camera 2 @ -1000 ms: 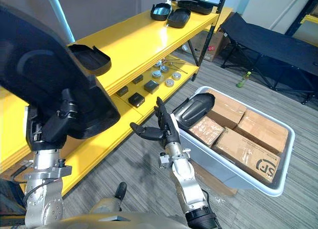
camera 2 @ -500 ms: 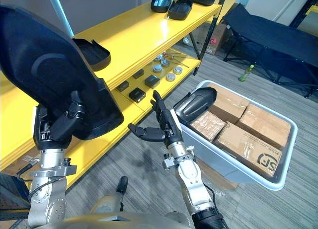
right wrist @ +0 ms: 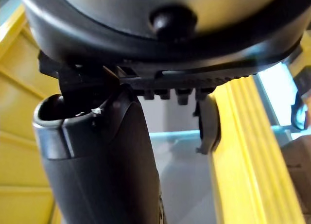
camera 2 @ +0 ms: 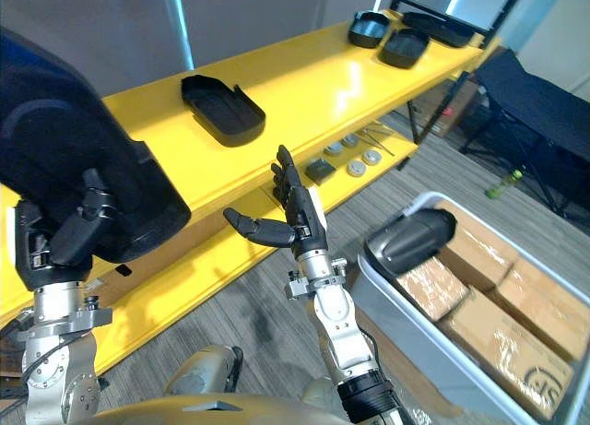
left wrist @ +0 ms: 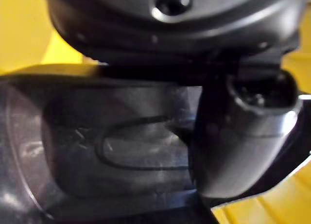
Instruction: Walk over and take three plastic housings, then place them on the shelf
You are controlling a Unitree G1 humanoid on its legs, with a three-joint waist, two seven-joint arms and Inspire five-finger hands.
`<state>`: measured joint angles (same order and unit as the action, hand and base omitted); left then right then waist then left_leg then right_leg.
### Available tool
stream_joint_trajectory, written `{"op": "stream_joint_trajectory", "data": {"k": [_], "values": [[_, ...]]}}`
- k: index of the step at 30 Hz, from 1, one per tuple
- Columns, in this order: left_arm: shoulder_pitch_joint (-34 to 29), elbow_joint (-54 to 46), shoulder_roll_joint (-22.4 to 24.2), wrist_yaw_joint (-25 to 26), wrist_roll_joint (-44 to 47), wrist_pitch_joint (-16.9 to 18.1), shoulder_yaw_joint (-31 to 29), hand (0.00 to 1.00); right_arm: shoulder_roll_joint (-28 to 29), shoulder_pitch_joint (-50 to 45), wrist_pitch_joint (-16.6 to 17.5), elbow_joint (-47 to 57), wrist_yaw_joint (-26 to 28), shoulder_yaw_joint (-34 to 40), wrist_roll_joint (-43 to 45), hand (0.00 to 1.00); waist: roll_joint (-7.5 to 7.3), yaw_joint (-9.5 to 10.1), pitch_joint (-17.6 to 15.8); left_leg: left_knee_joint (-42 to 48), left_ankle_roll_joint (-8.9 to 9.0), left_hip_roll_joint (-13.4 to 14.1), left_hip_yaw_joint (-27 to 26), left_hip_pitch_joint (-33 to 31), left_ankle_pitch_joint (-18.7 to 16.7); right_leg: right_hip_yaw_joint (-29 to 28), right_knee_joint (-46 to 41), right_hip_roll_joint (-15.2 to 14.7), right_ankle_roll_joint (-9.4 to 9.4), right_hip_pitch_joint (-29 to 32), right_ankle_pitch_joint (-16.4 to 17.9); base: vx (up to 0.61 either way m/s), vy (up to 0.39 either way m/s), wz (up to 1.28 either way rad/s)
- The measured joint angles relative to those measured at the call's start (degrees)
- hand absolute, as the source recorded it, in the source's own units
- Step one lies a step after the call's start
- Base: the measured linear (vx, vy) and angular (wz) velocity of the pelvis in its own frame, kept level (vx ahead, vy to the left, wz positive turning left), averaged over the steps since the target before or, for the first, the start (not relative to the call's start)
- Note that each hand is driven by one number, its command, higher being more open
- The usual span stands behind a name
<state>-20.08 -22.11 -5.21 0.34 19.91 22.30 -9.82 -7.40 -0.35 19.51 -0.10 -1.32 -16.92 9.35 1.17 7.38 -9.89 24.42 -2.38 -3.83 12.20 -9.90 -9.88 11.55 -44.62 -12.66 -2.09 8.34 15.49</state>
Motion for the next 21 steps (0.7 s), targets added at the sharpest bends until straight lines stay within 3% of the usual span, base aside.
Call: {"op": "stream_joint_trajectory", "data": {"k": [1,2,4,6,7,8,9,11,12,14,19,21], "values": [[0.83,0.00,-0.40,0.67,-0.01,0.05,0.62,0.00,-0.83,0.34,0.79,1.51,-0.53,0.32,0.04,1.00,0.44,-0.48,0.06,-0.63,0.46,-0.65,3.17,0.62,-0.01,-2.40,5.24,2.96,0.87,1.87,0.52,0.23,-0.091,1.50],[1.87,0.03,-0.49,0.68,0.05,0.45,1.85,0.00,-1.85,0.23,1.70,4.66,-1.66,0.87,0.19,1.00,0.62,-1.79,0.02,-0.37,1.48,-1.99,7.70,0.62,-0.51,-8.33,10.00,5.44,0.59,3.36,0.34,0.22,-0.117,1.82],[2.65,0.07,-0.32,0.58,0.39,0.79,3.77,0.00,-2.49,0.07,2.83,9.55,-3.01,2.54,0.24,1.00,0.10,-3.37,0.33,-0.19,3.13,-3.72,13.11,1.62,-0.49,-16.53,13.87,6.61,-1.64,3.68,-1.02,0.24,-0.238,2.03],[2.55,-0.10,-0.28,0.70,0.46,1.27,4.91,0.00,-2.51,0.49,3.56,14.76,-4.11,4.03,0.26,1.00,-1.01,-2.27,1.07,-0.37,4.39,-4.88,17.01,3.38,-1.96,-17.14,18.77,4.74,-4.01,1.80,-2.82,0.25,-0.386,1.59],[2.56,-1.36,-0.53,1.08,0.87,1.27,4.52,0.00,-2.35,1.34,4.54,17.72,-4.14,4.66,0.54,1.00,-2.73,-1.92,2.10,-0.45,4.69,-4.28,15.42,2.59,-3.94,-14.49,22.31,2.33,-2.64,-0.23,-5.33,0.21,-0.510,1.39],[2.88,-1.61,0.48,0.92,1.49,1.41,4.29,0.00,-2.82,1.78,5.91,19.46,-4.13,5.79,0.61,1.00,-2.62,-1.90,2.61,-0.07,5.50,0.12,10.05,1.75,-4.30,-10.49,22.87,2.52,-5.47,-1.87,-5.75,0.23,-0.608,1.81],[1.90,-2.20,2.04,0.52,2.60,1.34,5.13,0.00,-4.21,1.76,7.15,21.49,-4.18,7.75,0.66,1.00,-0.65,-2.13,3.44,0.75,5.16,5.80,4.61,0.39,-4.42,-5.40,24.34,3.87,-3.89,-4.54,-5.11,0.18,-0.528,1.66],[1.91,-1.49,3.34,-1.36,3.99,1.28,6.29,0.00,-5.31,1.49,8.63,22.47,-4.31,12.56,0.62,1.00,1.42,-3.22,4.67,-0.53,5.83,11.47,-6.08,-0.71,-1.89,2.14,27.34,4.61,-3.11,-9.03,-4.85,0.22,-0.326,1.72],[2.43,-1.15,3.25,-2.19,4.44,1.29,6.82,0.00,-5.37,1.20,8.84,22.41,-4.36,14.38,0.59,1.00,2.09,-3.70,5.09,-1.93,5.63,12.43,-9.28,-0.38,0.24,4.00,28.24,4.61,-3.02,-10.07,-4.87,0.19,-0.174,1.54],[5.47,-0.22,3.02,-4.71,4.45,1.29,7.69,0.00,-5.06,0.99,8.89,20.22,-5.30,19.78,0.64,1.00,2.29,-4.55,5.18,-9.52,7.70,13.12,-17.01,2.22,6.76,8.23,30.07,3.37,-2.69,-12.49,-5.06,0.15,-0.095,1.11],[9.58,1.90,0.10,-5.96,3.55,1.06,9.33,0.00,-3.42,0.81,8.22,15.52,-6.18,22.37,0.66,1.00,1.01,-4.84,4.37,-17.67,8.64,11.41,-17.07,5.92,11.02,8.79,32.08,2.95,-2.67,-13.81,-5.36,0.05,-0.012,0.16],[9.45,3.21,-0.49,-7.22,2.00,-1.77,9.42,0.00,-2.32,-0.30,7.65,15.46,-6.39,22.51,1.16,1.00,0.75,-5.87,4.22,-20.11,8.46,11.31,-17.37,6.82,12.22,8.48,33.34,3.22,-2.16,-13.85,-6.87,-0.01,0.028,-0.05]]}}
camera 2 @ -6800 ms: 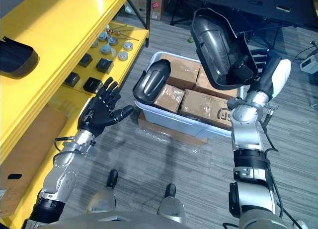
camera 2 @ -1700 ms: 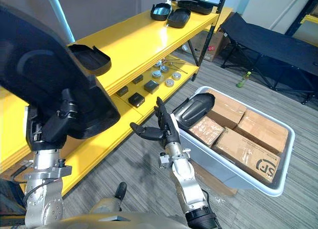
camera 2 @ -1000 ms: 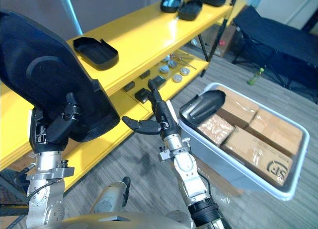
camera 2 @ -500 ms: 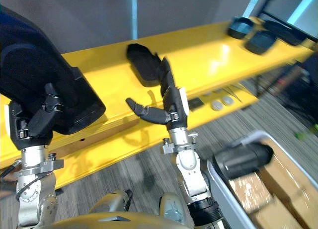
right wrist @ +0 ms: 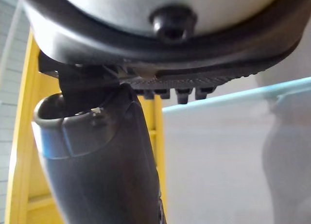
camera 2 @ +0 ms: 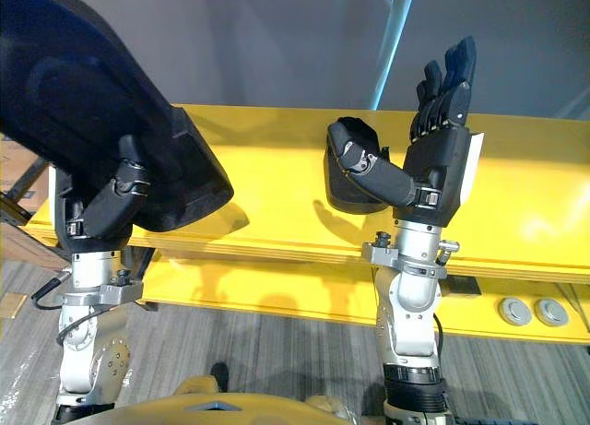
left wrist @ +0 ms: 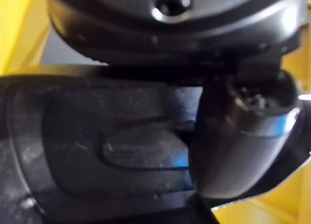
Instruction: Walk over and take three plastic housings, then place them on the shelf
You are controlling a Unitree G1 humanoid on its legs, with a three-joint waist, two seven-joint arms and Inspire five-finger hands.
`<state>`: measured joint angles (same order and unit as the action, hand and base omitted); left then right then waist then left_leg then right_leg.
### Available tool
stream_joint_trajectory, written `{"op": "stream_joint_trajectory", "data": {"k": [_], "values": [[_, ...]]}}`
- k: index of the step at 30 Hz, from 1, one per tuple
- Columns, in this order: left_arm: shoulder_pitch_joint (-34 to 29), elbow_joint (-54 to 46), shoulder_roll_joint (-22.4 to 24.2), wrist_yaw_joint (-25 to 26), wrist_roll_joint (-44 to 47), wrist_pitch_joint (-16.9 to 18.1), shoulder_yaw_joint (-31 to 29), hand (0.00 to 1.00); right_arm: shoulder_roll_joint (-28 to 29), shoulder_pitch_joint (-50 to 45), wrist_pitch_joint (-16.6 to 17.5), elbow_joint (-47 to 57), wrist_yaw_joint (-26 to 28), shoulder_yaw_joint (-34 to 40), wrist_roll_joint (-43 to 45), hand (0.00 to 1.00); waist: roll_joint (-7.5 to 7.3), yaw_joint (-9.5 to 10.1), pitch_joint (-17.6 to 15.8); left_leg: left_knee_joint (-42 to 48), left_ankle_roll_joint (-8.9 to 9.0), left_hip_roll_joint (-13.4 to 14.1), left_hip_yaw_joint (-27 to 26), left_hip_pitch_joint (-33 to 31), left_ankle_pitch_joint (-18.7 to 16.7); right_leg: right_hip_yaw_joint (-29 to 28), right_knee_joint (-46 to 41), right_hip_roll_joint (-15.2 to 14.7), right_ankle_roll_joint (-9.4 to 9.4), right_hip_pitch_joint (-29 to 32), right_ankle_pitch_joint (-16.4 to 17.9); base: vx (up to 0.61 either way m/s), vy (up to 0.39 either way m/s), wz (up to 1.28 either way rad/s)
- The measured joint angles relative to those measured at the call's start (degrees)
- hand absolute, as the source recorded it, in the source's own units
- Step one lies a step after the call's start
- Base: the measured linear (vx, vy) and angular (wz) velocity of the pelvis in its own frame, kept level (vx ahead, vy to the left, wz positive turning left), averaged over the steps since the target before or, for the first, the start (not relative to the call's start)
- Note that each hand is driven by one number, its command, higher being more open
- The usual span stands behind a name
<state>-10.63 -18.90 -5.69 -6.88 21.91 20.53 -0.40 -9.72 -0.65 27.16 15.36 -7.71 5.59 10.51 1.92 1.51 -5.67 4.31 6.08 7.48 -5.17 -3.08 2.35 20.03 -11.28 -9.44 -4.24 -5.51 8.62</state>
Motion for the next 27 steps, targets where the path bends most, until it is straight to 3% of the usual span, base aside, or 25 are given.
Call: {"op": "stream_joint_trajectory", "data": {"k": [4,8,13,17,21,27], "values": [[-0.01,2.27,-2.67,-3.81,-0.77,-5.46,-0.43,0.00,2.63,-3.79,-0.89,0.03,1.04,0.46,-0.05,1.00,-0.35,-0.64,-0.21,-3.26,-0.65,-1.13,-2.53,2.02,1.30,-2.17,1.52,-0.67,-1.16,0.10,-0.98,-0.02,0.049,-0.23],[1.43,5.61,-6.89,-7.66,-0.76,-9.53,-2.61,0.00,3.29,-8.30,-2.12,0.03,3.39,1.26,-1.13,1.00,-0.22,-2.77,-0.19,-7.03,-1.34,-2.22,-5.49,4.88,2.64,-5.04,2.52,-1.49,-2.38,0.25,-1.92,-0.04,0.061,-0.29],[8.86,13.69,-11.18,-7.65,-0.53,-13.54,-3.40,0.00,0.87,-8.79,-2.18,0.28,5.67,3.29,-0.78,1.00,-0.15,-4.81,-0.23,-9.34,-1.58,-2.39,-7.57,6.38,3.81,-7.26,3.49,-1.39,-2.98,0.65,-3.13,-0.07,0.044,-0.25],[17.32,22.62,-15.84,-6.90,-0.78,-16.66,-2.50,0.00,-4.68,-6.68,-2.20,0.74,8.04,2.50,0.06,1.00,0.37,-5.94,-0.40,-9.36,-1.91,-2.39,-8.82,5.86,4.32,-8.80,3.43,-1.33,-3.04,2.31,-4.10,-0.05,0.029,-0.17],[23.54,28.86,-17.47,-4.59,-0.19,-19.90,-2.12,0.00,-6.37,-4.61,-3.00,1.53,11.53,-1.04,1.73,1.00,0.58,-6.83,-0.45,-9.36,-2.06,-2.40,-9.08,5.51,4.91,-9.28,3.27,-1.31,-3.11,3.02,-4.48,-0.03,0.017,-0.06],[26.67,34.17,-17.51,-2.88,2.14,-21.20,0.16,0.00,-6.49,-4.20,-5.54,1.58,17.47,-7.40,6.48,1.00,1.03,-6.93,-0.71,-9.38,-2.20,-2.40,-9.21,4.48,5.30,-9.62,2.68,-1.33,-3.12,4.33,-4.49,-0.01,0.004,0.01]]}}
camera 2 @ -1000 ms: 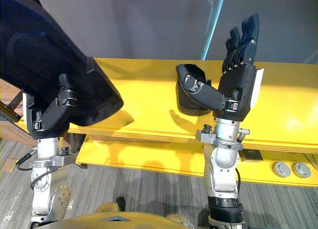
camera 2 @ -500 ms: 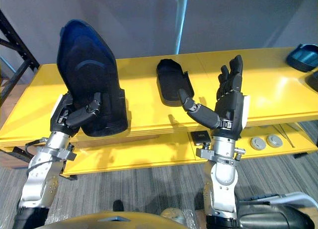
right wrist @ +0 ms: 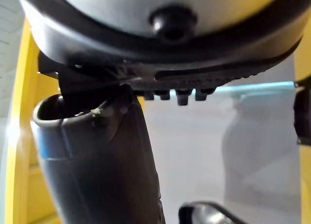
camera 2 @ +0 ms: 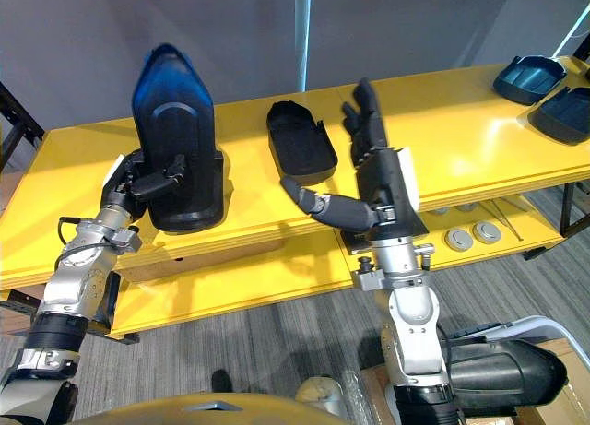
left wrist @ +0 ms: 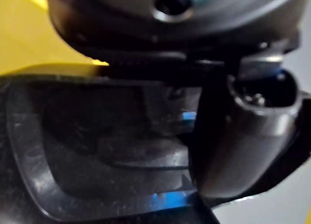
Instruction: Walk over and take three plastic housings, then place them on the shelf
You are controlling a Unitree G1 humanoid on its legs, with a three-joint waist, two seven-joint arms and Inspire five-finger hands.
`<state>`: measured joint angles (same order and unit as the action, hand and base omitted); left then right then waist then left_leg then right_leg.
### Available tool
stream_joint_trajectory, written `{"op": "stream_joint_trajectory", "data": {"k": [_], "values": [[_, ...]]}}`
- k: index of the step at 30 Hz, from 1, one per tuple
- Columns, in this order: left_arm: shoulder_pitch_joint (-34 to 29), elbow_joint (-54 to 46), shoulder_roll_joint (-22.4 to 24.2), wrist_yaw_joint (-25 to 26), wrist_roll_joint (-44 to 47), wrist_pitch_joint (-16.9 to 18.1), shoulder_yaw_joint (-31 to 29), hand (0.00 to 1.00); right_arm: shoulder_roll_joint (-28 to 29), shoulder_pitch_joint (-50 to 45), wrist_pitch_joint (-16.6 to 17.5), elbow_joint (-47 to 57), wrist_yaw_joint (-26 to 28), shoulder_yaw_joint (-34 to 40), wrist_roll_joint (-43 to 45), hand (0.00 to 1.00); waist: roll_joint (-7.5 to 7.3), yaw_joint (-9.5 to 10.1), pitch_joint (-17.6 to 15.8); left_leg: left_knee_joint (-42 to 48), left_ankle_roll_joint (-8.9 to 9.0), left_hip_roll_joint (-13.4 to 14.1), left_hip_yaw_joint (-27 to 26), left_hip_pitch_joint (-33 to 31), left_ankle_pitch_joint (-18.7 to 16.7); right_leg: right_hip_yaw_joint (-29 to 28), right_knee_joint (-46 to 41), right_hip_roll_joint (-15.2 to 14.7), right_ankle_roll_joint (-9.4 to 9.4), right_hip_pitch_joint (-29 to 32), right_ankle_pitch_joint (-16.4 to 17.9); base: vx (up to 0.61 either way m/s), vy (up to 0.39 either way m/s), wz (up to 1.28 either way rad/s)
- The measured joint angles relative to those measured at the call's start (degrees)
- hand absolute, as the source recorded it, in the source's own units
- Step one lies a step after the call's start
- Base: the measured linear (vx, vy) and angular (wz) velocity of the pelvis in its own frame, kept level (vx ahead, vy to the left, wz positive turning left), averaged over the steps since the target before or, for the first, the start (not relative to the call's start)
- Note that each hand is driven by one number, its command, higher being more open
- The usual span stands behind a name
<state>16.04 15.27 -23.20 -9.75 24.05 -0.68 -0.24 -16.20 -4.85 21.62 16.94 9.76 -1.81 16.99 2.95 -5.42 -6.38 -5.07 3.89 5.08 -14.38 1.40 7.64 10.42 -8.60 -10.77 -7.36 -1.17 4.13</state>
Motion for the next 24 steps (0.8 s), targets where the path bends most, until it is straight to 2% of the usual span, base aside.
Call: {"op": "stream_joint_trajectory", "data": {"k": [5,12,13,18,24], "values": [[6.30,9.02,0.30,2.54,5.89,-1.01,0.73,0.00,0.01,2.11,-1.37,-0.46,5.53,-4.70,3.82,1.00,0.68,-1.23,-0.71,0.00,-0.25,0.02,-0.09,-0.40,0.67,-0.38,-0.44,0.00,0.02,0.71,-0.33,-0.04,0.016,-0.01],[9.68,13.18,1.08,5.99,8.69,-2.81,2.63,0.00,-0.17,2.15,-2.30,-0.50,7.56,-9.00,4.01,1.00,0.91,-2.47,-1.78,-0.04,-0.29,0.34,-1.15,-0.26,0.74,-1.83,-0.79,0.07,0.23,1.63,-0.29,-0.04,0.018,-0.09],[10.59,13.91,1.41,6.51,9.42,-3.50,2.72,1.00,-0.41,2.21,-2.37,-0.49,7.72,-9.16,4.02,1.00,0.98,-2.44,-1.83,-0.05,-0.26,0.50,-1.18,-0.77,0.77,-2.15,-1.09,0.10,0.23,2.41,-0.29,-0.06,0.008,-0.06],[14.14,18.64,2.74,11.00,9.62,-4.72,4.22,1.00,-2.15,4.45,-4.07,-0.16,7.15,-10.17,4.01,1.00,0.87,-2.76,-3.29,-0.05,-0.07,0.54,-1.41,-1.35,0.93,-3.03,-1.35,0.18,0.01,3.49,-0.56,-0.04,0.015,-0.05],[15.97,18.68,2.67,12.96,6.89,-5.33,4.48,1.00,-2.11,5.29,-5.96,0.92,6.34,-11.21,4.01,1.00,0.90,-2.74,-3.56,-0.02,-0.40,0.52,-1.68,-1.98,1.52,-3.34,-1.37,0.26,-0.11,4.10,-1.31,0.01,0.002,-0.02]]}}
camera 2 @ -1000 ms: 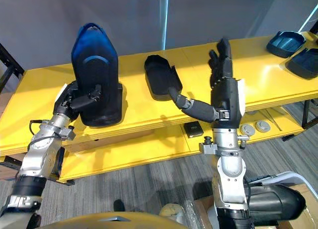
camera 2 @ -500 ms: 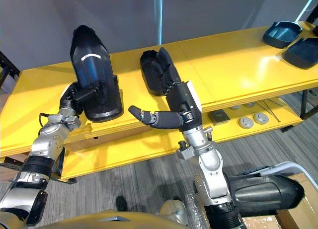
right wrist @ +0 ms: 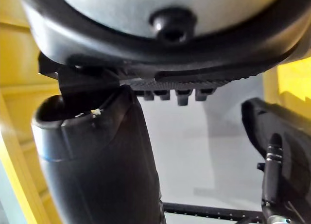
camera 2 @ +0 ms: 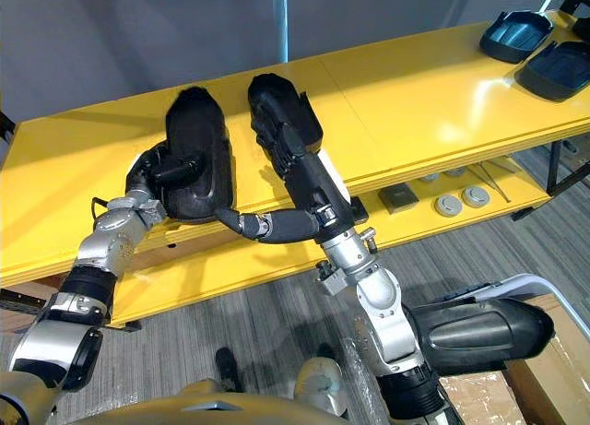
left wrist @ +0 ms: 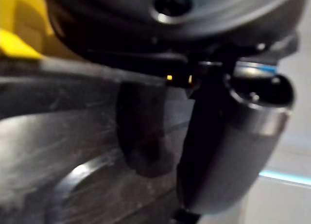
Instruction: Walk over and take three plastic housings, then place them on the shelf
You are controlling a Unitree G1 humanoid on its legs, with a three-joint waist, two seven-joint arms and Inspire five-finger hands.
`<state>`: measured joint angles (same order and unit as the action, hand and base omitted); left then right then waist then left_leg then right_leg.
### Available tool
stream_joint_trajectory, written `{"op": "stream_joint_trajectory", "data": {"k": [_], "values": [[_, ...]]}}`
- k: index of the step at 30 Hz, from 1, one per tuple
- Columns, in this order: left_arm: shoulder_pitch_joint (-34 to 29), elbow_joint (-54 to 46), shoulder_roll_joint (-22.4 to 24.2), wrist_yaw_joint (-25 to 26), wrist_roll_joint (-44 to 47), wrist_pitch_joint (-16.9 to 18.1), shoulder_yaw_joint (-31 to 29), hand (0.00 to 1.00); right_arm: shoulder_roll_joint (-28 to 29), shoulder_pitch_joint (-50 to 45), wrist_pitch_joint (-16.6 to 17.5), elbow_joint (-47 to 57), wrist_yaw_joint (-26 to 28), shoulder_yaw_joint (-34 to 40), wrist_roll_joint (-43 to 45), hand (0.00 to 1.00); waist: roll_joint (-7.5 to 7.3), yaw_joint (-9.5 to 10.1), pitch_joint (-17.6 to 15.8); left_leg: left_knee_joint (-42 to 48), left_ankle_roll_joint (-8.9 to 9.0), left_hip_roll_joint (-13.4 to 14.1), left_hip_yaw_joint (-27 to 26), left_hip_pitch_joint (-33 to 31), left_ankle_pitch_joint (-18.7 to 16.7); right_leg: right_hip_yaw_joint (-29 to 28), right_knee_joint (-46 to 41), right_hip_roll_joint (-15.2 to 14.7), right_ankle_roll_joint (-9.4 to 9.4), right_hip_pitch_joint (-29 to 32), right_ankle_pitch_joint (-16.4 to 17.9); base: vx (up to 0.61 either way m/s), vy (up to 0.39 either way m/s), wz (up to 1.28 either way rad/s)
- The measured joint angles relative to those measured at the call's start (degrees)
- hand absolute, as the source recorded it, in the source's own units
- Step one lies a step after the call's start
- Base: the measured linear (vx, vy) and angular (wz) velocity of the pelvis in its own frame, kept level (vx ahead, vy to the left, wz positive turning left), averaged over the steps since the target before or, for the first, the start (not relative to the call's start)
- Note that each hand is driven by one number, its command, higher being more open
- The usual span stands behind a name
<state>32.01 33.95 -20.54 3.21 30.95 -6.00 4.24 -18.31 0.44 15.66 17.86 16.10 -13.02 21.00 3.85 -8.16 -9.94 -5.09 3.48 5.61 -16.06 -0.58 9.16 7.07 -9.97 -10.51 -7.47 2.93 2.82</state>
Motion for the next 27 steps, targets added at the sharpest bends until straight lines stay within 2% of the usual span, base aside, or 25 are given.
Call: {"op": "stream_joint_trajectory", "data": {"k": [5,13,17,20,22,25,27], "values": [[1.82,1.98,0.00,3.10,-3.13,-0.81,-0.23,1.00,0.21,-0.01,-0.13,0.89,-0.28,-0.54,0.00,1.00,0.00,-0.18,-0.06,0.00,0.04,-0.09,-0.56,0.42,-0.03,-0.34,-0.07,0.29,0.02,-0.12,-0.02,0.00,0.006,-0.05],[2.66,2.07,0.01,8.95,-9.04,-5.16,-2.18,1.00,1.48,-2.12,-0.23,1.15,-0.30,-2.44,-0.01,1.00,0.03,-1.64,-0.49,-0.02,0.10,0.17,-1.27,1.63,-0.10,-0.94,0.16,0.65,-0.03,-1.04,-0.02,-0.02,0.006,-0.05],[3.10,3.25,0.15,15.76,-8.91,-5.52,-4.23,1.00,2.50,-4.31,-0.36,1.15,-0.48,-3.60,-0.21,1.00,0.07,-1.93,-0.52,-0.03,0.08,0.21,-1.28,1.70,-0.08,-0.96,0.25,0.70,-0.31,-1.04,-0.20,0.00,0.000,0.00],[3.09,3.97,0.39,20.24,-8.50,-4.26,-6.47,1.00,3.00,-5.05,-0.33,1.15,-0.86,-4.68,-0.30,1.00,0.08,-2.01,-0.52,-0.02,0.05,0.20,-1.13,1.61,-0.05,-0.84,0.38,0.71,-0.25,-1.15,-0.46,0.00,0.001,0.02],[3.08,3.30,0.63,21.93,-8.33,-2.05,-7.04,1.00,3.66,-5.89,-0.23,1.15,-1.51,-4.73,-0.40,1.00,0.08,-1.79,-0.52,-0.02,0.02,0.17,-0.86,1.44,-0.02,-0.46,1.16,0.72,-0.20,-1.50,-0.83,0.02,0.008,0.09],[2.62,-4.89,1.82,24.21,-5.60,1.04,-8.09,1.00,5.22,-7.41,-0.02,1.05,-3.29,-4.77,-2.81,1.00,0.04,-1.35,-0.50,-0.01,-0.12,-0.01,-0.06,1.27,0.23,0.51,1.74,0.55,-0.20,-2.23,-0.97,0.02,0.009,0.16],[0.64,-14.47,2.20,24.09,-4.49,4.95,-8.12,1.00,5.51,-7.33,0.03,0.99,-5.25,-5.54,-5.31,1.00,-0.03,-1.16,-0.46,-0.01,-0.12,-0.03,0.31,1.49,0.23,1.00,2.00,0.54,-0.10,-2.85,-1.05,0.02,0.001,0.09]]}}
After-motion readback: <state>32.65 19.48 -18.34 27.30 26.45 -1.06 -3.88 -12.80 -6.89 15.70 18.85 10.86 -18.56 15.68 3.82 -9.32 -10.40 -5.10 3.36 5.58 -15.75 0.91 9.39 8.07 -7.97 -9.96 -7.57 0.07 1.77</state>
